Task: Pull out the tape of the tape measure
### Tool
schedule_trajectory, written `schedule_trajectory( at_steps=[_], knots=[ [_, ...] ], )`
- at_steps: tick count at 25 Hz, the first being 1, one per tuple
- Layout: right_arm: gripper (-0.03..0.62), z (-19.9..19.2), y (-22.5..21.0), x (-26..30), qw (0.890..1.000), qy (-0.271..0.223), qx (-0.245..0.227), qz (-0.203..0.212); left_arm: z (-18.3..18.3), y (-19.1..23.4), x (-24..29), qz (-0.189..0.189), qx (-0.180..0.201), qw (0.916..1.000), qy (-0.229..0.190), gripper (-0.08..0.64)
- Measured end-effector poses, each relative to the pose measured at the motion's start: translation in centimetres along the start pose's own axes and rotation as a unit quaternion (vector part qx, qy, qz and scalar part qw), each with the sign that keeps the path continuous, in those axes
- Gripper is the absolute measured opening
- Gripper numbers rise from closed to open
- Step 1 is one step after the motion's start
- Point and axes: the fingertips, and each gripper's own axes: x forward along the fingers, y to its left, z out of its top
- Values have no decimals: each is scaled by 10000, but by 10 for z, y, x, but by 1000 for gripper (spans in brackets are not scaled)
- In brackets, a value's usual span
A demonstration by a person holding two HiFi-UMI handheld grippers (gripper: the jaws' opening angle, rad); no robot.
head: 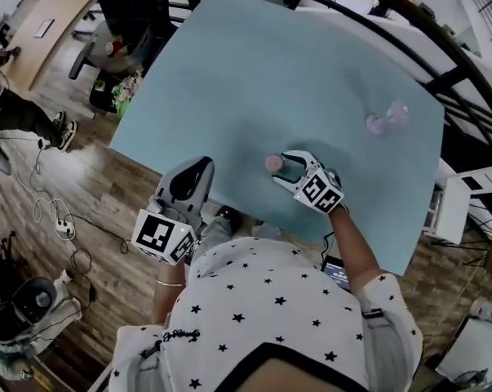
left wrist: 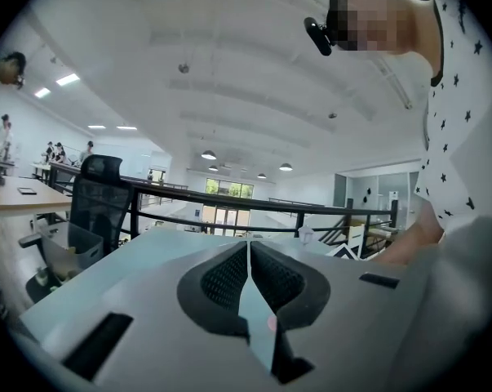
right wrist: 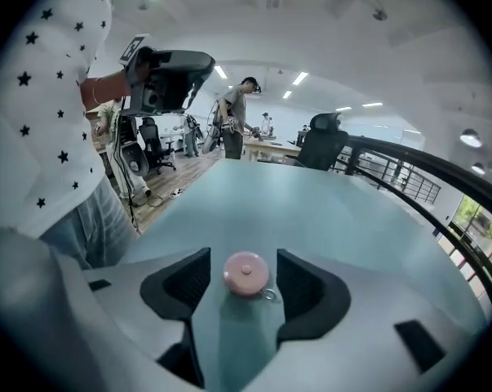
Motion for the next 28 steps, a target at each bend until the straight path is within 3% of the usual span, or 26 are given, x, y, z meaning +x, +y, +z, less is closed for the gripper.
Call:
schedule_trajectory(
  at_steps=[6, 12, 16, 17, 23, 28],
  knots=[
    [256, -18, 1, 22, 9989, 207, 65, 406, -7, 7, -25, 496, -114, 9987, 11, 34],
    [273, -25, 3, 33, 9980, 274, 237, 520, -9, 10, -39, 675, -92, 9977, 24, 32],
    [272, -25, -1, 41, 9985, 251, 209, 437, -11, 12, -45, 669, -94, 9977, 43, 32],
    [218, -25, -2, 41, 9985, 276, 222, 409, -12, 13, -46, 663, -93, 9977, 49, 33],
    [212, -21, -3, 43, 9978, 340, 504, 265, -12, 20, -47, 544, -80, 9985, 66, 32],
    [211, -7, -3, 31, 9974, 90, 707, -132, -17, 22, -43, 406, -123, 9990, 102, 32]
  ],
)
